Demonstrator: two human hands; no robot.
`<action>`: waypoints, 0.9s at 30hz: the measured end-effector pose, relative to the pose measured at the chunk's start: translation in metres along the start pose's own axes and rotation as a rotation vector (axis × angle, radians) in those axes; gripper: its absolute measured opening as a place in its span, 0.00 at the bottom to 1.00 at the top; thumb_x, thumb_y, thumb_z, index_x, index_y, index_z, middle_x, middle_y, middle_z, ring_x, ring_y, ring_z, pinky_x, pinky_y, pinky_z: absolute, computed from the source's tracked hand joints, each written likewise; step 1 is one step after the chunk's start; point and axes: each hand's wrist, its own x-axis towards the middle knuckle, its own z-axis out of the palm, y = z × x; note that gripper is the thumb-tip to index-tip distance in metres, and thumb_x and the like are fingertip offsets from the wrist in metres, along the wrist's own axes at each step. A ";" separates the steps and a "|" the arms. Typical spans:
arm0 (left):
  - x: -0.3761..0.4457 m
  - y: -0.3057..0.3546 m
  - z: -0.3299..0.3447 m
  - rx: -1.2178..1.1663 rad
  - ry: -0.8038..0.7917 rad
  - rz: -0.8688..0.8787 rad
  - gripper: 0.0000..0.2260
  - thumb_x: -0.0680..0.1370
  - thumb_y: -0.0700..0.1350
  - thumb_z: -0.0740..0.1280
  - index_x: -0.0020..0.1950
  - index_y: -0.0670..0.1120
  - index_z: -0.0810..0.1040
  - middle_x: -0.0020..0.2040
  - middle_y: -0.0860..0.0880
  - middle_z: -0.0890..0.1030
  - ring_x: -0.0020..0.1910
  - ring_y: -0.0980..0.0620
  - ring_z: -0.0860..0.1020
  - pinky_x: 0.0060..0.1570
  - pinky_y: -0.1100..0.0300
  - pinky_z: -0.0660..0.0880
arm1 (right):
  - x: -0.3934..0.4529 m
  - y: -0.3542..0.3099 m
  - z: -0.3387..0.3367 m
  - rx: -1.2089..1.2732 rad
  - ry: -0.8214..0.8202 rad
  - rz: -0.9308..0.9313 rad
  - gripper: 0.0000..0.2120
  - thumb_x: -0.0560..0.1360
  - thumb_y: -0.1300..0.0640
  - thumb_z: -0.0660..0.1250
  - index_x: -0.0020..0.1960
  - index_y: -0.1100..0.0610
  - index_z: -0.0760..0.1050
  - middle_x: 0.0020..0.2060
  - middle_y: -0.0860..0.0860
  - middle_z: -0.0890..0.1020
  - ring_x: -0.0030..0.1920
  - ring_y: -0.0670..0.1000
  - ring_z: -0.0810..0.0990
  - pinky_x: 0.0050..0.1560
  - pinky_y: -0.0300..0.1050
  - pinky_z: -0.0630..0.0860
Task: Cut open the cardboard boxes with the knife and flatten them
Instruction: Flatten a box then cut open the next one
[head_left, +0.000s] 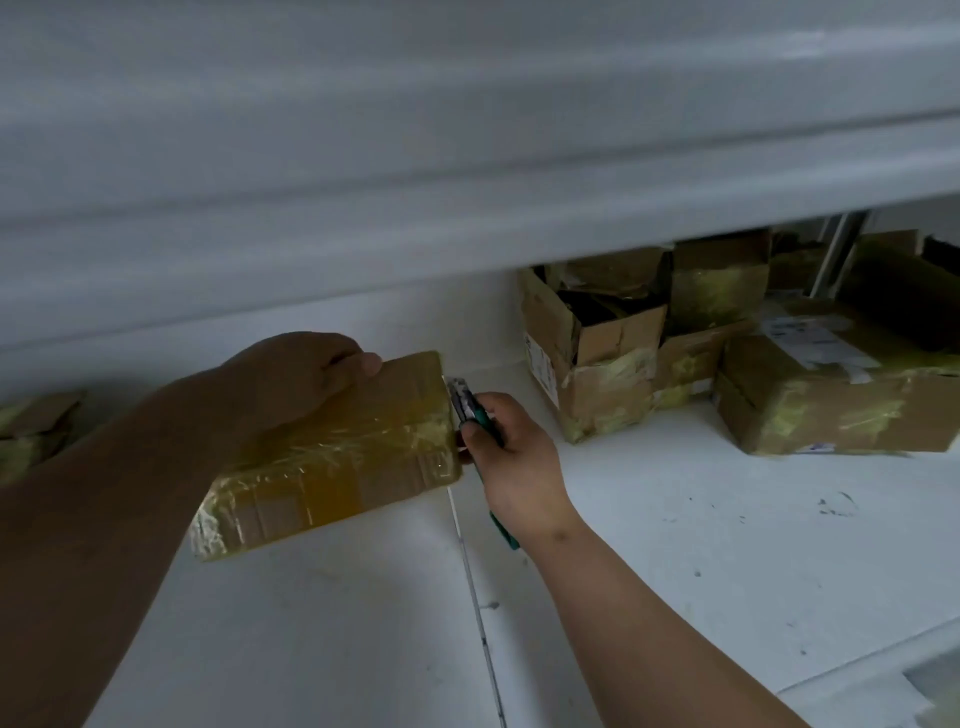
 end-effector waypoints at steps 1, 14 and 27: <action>-0.002 0.002 0.000 0.030 0.009 -0.039 0.33 0.72 0.75 0.43 0.58 0.56 0.75 0.50 0.53 0.80 0.45 0.54 0.76 0.47 0.57 0.70 | 0.000 -0.004 0.003 -0.003 -0.009 -0.003 0.10 0.81 0.60 0.61 0.57 0.48 0.76 0.46 0.47 0.83 0.48 0.49 0.83 0.55 0.53 0.80; -0.039 0.010 0.016 0.223 0.244 -0.085 0.28 0.77 0.68 0.41 0.75 0.64 0.60 0.72 0.52 0.70 0.67 0.45 0.71 0.66 0.45 0.66 | -0.011 -0.023 0.024 0.130 -0.054 0.060 0.10 0.80 0.60 0.61 0.55 0.48 0.77 0.49 0.50 0.84 0.49 0.51 0.84 0.54 0.47 0.80; -0.062 0.013 0.020 0.487 -0.005 -0.069 0.64 0.59 0.76 0.68 0.75 0.54 0.26 0.78 0.53 0.44 0.76 0.45 0.52 0.74 0.36 0.48 | -0.011 -0.033 0.023 0.126 -0.102 0.115 0.12 0.82 0.61 0.60 0.62 0.50 0.76 0.45 0.48 0.83 0.35 0.46 0.84 0.37 0.32 0.77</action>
